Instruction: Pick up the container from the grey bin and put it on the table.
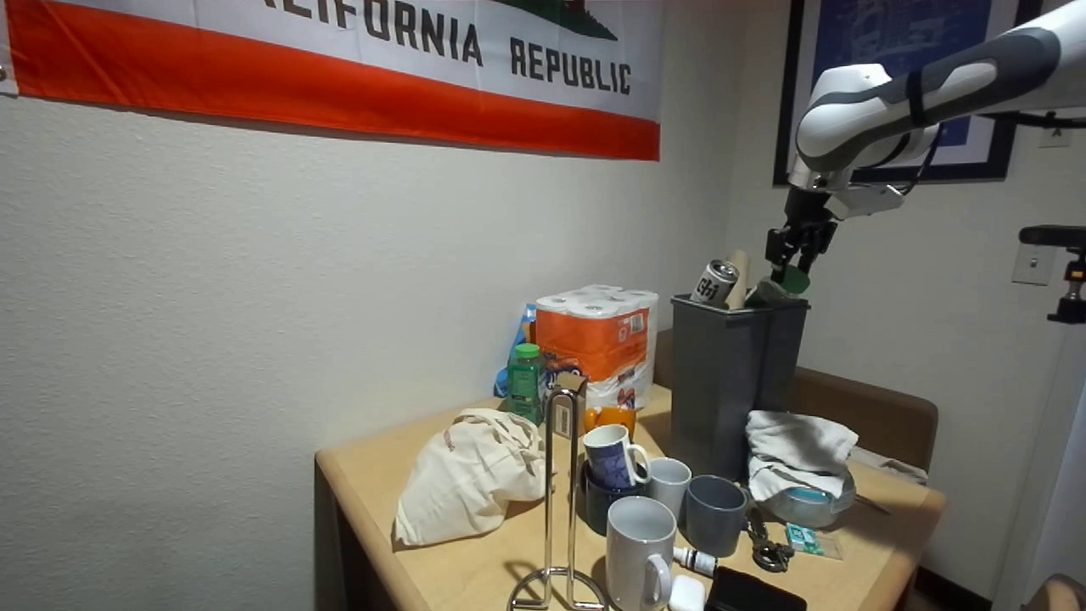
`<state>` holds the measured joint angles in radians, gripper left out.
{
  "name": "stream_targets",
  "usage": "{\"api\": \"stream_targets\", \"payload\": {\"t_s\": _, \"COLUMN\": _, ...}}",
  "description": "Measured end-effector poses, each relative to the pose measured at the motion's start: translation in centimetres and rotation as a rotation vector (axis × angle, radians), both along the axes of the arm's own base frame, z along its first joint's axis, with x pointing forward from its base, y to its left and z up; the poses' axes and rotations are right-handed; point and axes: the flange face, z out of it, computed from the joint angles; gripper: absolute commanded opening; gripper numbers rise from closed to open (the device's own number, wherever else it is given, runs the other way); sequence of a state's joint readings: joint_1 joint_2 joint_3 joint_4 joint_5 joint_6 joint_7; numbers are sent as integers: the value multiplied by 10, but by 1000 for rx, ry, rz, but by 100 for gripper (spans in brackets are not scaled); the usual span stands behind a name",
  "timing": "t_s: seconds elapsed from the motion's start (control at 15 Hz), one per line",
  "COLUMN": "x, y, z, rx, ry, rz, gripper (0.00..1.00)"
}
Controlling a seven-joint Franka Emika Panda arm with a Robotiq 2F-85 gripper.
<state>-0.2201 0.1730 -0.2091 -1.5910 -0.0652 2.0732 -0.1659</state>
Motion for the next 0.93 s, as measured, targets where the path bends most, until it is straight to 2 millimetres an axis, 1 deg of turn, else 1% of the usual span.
{"api": "stream_targets", "payload": {"t_s": 0.07, "x": 0, "y": -1, "z": 0, "rx": 4, "ry": -2, "rz": -3, "gripper": 40}}
{"api": "stream_targets", "payload": {"t_s": 0.53, "x": -1, "y": -2, "z": 1, "rx": 20, "ry": -10, "rz": -16, "gripper": 40}}
{"api": "stream_targets", "payload": {"t_s": 0.73, "x": 0, "y": 2, "z": 4, "rx": 20, "ry": -2, "rz": -31, "gripper": 40}}
{"api": "stream_targets", "payload": {"t_s": 0.93, "x": 2, "y": 11, "z": 12, "rx": 21, "ry": 6, "rz": -29, "gripper": 40}}
